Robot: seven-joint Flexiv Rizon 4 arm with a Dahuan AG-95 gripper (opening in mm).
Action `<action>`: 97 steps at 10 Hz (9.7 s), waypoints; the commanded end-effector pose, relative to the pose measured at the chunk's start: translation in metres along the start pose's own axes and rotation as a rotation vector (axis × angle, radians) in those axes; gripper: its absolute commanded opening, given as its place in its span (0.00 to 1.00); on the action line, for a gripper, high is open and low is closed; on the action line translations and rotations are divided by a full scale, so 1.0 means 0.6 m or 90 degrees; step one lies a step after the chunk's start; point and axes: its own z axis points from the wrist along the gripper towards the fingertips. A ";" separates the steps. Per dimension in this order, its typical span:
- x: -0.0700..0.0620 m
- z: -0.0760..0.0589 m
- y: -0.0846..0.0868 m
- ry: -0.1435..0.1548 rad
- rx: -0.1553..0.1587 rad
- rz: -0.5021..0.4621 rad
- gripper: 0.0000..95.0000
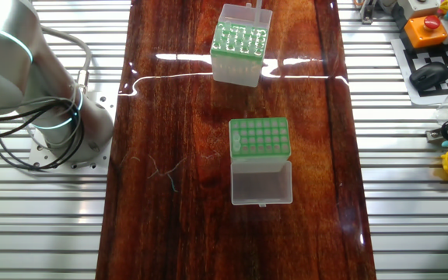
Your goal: Transfer all large pipette tips from one holder to another
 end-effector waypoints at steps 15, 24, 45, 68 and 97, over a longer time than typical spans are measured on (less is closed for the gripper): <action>0.068 -0.038 -0.171 0.013 0.030 -0.014 0.00; 0.136 0.011 -0.312 0.021 0.018 -0.059 0.00; 0.160 0.030 -0.348 0.014 0.016 -0.089 0.00; 0.109 0.070 -0.278 -0.020 -0.008 -0.069 0.80; 0.007 0.215 0.007 -0.014 -0.017 -0.053 0.20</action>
